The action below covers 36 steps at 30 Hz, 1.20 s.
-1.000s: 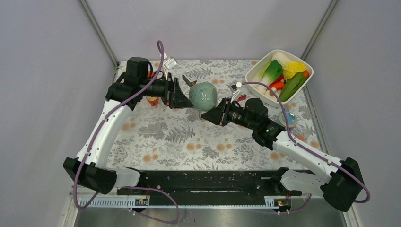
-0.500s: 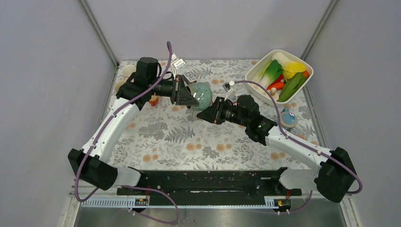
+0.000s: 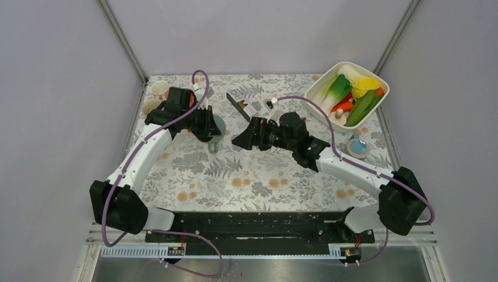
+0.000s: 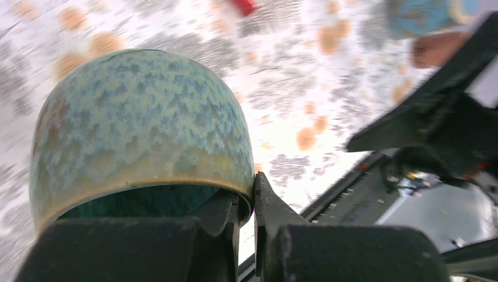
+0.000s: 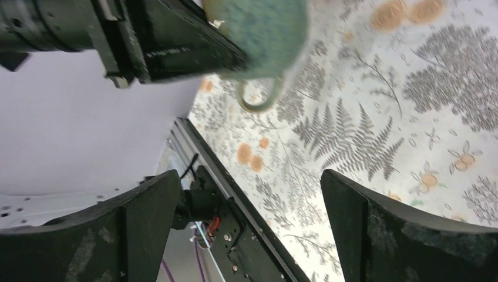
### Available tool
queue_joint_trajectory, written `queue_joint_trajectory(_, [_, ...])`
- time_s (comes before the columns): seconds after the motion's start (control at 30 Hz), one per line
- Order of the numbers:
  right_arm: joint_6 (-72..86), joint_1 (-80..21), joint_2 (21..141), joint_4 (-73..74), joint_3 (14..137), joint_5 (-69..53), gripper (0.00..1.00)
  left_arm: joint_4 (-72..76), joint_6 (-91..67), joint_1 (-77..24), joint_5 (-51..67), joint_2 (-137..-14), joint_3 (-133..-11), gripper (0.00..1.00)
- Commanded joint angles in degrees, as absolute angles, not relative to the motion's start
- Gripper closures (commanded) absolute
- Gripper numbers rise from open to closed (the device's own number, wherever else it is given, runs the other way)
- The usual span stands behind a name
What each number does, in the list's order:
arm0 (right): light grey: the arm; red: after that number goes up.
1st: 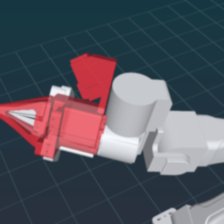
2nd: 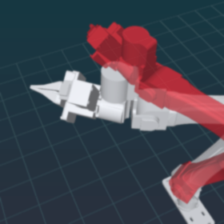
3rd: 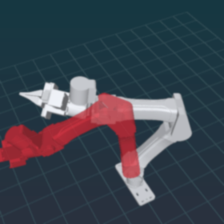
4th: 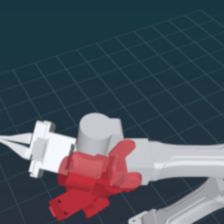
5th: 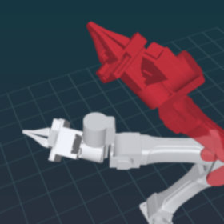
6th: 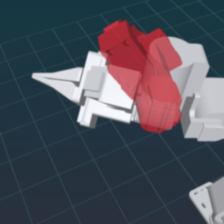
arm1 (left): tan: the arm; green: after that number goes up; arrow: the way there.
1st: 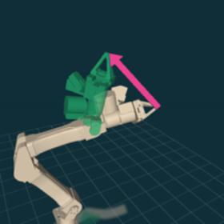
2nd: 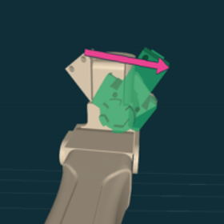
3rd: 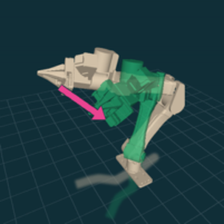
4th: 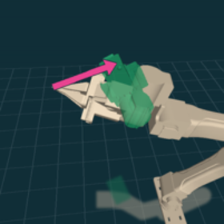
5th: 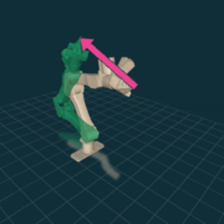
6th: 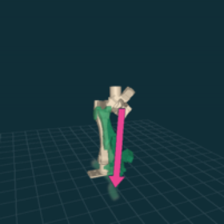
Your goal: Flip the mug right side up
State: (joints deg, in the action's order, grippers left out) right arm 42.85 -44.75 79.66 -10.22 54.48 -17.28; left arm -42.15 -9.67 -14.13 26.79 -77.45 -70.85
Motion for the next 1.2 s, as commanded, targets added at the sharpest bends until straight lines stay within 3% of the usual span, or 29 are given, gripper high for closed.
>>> queue_joint_trajectory(0.0, [40.96,-45.18,81.54,-6.49,56.64,-17.64,0.01,-39.27,-6.63,-9.08,13.49,-74.01,-68.73,1.00])
queue_joint_trajectory(0.17, [39.33,-45.18,81.51,-5.26,55.81,-15.45,0.01,-37.32,-16.19,-2.45,11.02,-73.59,-65.82,1.00])
queue_joint_trajectory(0.37, [37.72,-45.18,79.77,-3.77,54.01,-13.40,0.01,-39.39,-25.58,2.02,12.47,-82.42,-70.15,1.00])
queue_joint_trajectory(0.87, [32.97,-45.18,75.81,3.27,52.83,-7.83,0.01,-42.85,-29.20,2.99,20.14,-96.73,-76.86,1.00])
queue_joint_trajectory(1.03, [30.47,-45.18,73.93,7.13,53.33,-5.84,0.01,-43.25,-28.96,3.33,21.54,-99.13,-78.06,0.63])
queue_joint_trajectory(1.17, [26.34,-44.88,71.04,12.63,54.14,-1.75,0.01,-43.24,-28.33,3.83,20.95,-98.10,-78.20,0.49])
